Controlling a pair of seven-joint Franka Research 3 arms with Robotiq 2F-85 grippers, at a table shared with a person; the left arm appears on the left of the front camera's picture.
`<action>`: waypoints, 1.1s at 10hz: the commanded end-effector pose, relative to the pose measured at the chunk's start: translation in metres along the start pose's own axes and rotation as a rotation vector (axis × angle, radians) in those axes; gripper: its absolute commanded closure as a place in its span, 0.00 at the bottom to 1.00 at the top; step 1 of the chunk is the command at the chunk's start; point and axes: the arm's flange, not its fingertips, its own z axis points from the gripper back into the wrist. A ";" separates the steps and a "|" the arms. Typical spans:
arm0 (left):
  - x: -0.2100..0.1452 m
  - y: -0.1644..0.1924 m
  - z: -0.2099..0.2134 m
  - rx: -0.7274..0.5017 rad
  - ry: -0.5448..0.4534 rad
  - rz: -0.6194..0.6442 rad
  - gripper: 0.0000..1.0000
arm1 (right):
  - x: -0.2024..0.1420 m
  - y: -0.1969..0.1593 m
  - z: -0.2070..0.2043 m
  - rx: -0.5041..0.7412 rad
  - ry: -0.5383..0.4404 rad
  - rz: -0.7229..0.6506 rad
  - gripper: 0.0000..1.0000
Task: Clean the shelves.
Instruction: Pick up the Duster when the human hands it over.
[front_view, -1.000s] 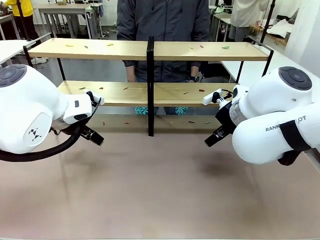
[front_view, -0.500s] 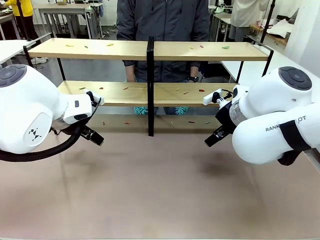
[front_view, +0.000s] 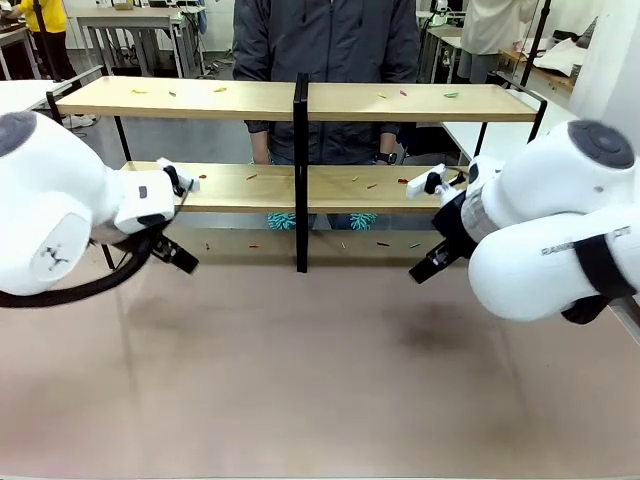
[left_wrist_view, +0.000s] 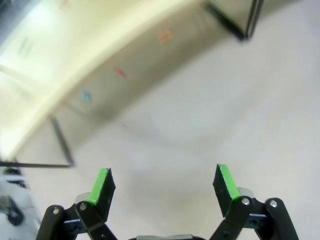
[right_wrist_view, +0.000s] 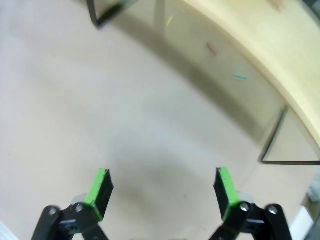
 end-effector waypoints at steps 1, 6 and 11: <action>-0.031 -0.013 0.139 0.110 -0.212 -0.057 0.00 | 0.014 -0.011 0.128 -0.059 -0.104 0.033 0.00; -0.053 -0.051 0.238 0.083 -0.422 -0.106 0.00 | 0.019 -0.003 0.235 -0.127 -0.220 0.060 0.00; 0.041 -0.036 0.292 0.052 -0.511 -0.064 0.00 | 0.028 0.001 0.262 -0.172 -0.287 0.042 0.00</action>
